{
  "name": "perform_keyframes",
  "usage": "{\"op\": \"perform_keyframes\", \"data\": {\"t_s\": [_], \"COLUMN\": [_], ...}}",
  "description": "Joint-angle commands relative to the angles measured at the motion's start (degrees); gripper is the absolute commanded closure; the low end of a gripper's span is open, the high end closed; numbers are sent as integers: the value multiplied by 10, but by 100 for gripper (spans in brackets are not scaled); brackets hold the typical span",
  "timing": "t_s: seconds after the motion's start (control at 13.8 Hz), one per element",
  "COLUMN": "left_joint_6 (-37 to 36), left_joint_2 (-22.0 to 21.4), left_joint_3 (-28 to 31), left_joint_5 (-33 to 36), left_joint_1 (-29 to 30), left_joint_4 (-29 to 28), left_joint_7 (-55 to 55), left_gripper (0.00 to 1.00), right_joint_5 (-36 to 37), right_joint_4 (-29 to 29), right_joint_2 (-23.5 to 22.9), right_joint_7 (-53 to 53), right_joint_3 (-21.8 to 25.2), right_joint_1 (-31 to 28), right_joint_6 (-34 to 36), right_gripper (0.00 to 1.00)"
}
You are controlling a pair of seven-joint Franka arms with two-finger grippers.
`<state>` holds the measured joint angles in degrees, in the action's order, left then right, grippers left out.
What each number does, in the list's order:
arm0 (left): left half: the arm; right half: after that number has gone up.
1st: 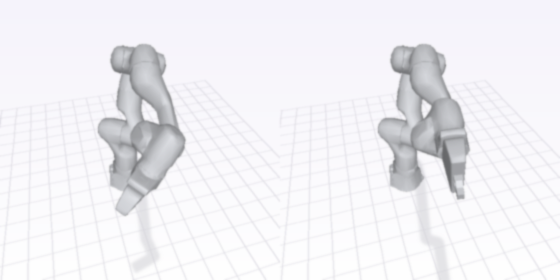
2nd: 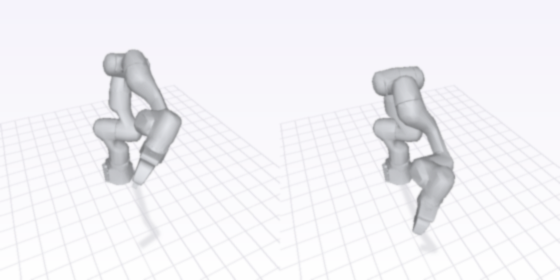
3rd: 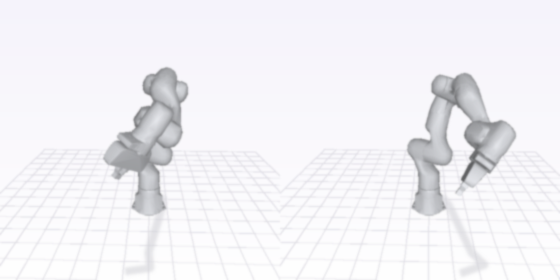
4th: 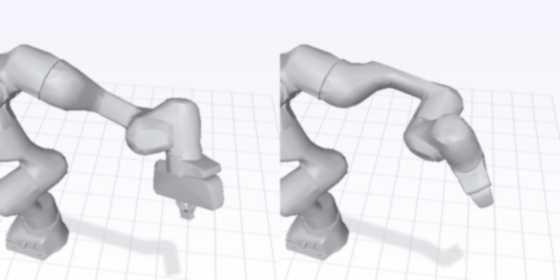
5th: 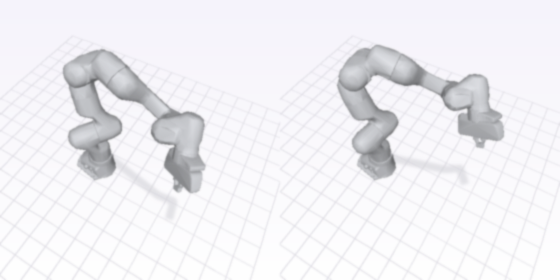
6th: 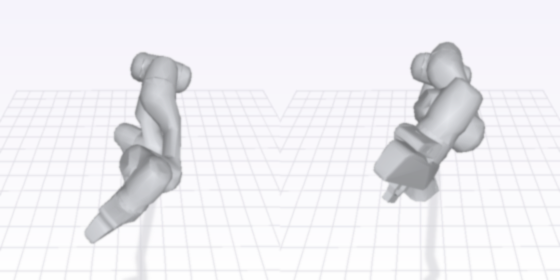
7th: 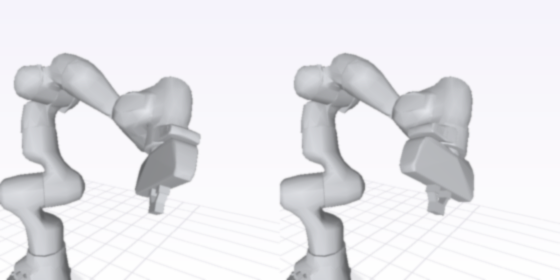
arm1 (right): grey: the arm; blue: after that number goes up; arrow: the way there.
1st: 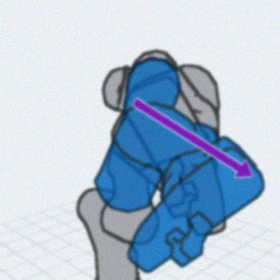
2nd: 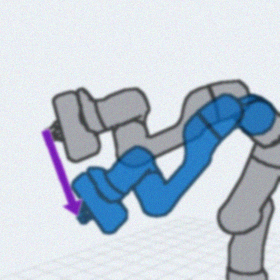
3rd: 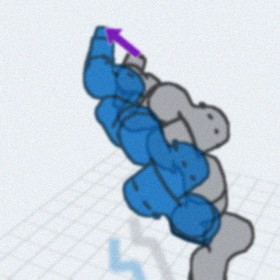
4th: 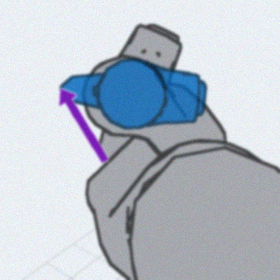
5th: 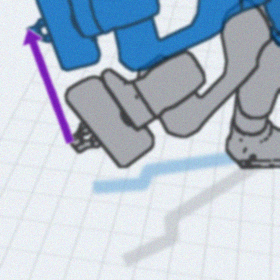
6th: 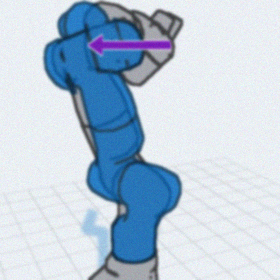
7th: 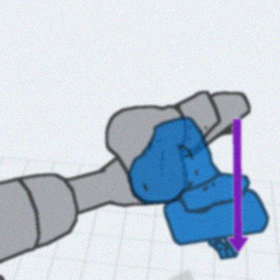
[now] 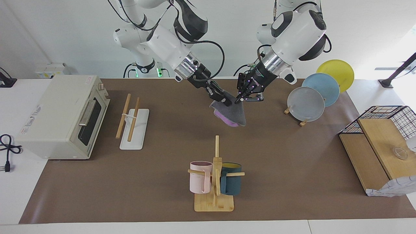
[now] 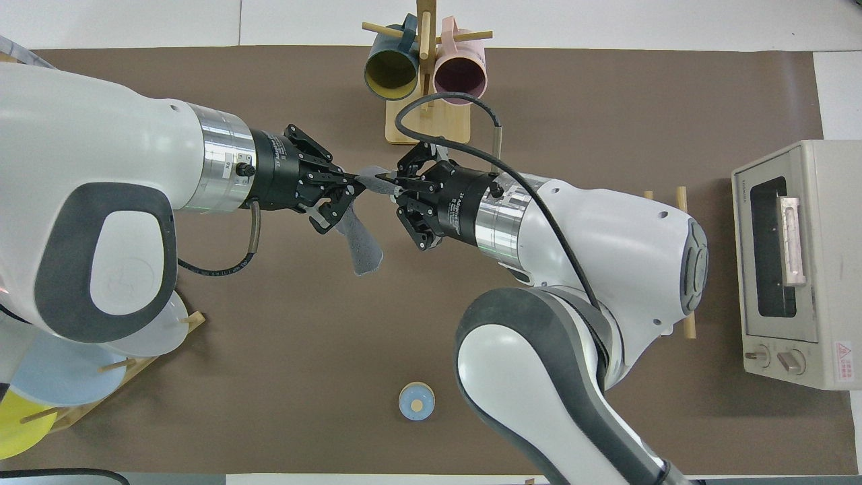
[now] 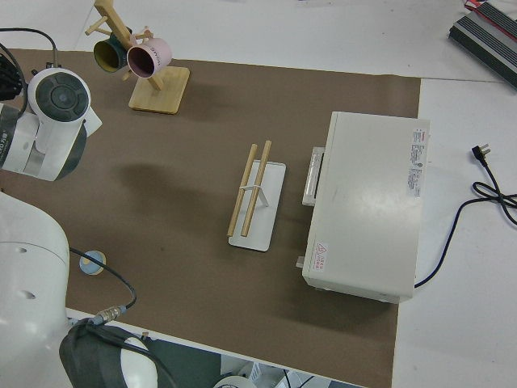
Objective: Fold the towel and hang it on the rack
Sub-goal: 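Grasp the towel with the right gripper beside the left gripper, then carry the towel with the right gripper while the left gripper withdraws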
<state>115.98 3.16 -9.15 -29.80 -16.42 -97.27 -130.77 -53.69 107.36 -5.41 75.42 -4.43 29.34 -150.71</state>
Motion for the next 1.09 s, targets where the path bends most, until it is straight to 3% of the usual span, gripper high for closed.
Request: {"op": "perform_keyframes", "data": {"t_s": [0.0, 0.07, 0.22, 0.44, 0.8, 1.02], "left_joint_6": [1, 1, 0, -30, -77, -87], "left_joint_2": [-28, -28, -28, -32, -41, -45], "left_joint_3": [5, 5, 5, 12, 12, 12], "left_joint_5": [-9, -8, -6, 10, 57, 110], "left_joint_1": [-6, -6, -2, 18, 118, 190], "left_joint_4": [-29, -29, -30, -32, -52, -56], "left_joint_7": [5, 9, 31, 125, 470, 679], "left_gripper": [5, 0, 0, 0, 0, 0], "right_joint_5": [-5, -3, 36, 216, 362, 370], "right_joint_4": [-12, -12, -9, -10, 1, 62], "right_joint_2": [-6, -4, 2, 20, 68, 107], "right_joint_7": [-67, -93, -175, -320, -511, -607], "right_joint_3": [-1, 0, 1, 1, 1, 1], "right_joint_1": [-9, -11, -30, -63, -152, -237], "right_joint_6": [35, 51, 108, 217, 376, 394], "right_gripper": [100, 100, 100, 100, 100, 100]}}
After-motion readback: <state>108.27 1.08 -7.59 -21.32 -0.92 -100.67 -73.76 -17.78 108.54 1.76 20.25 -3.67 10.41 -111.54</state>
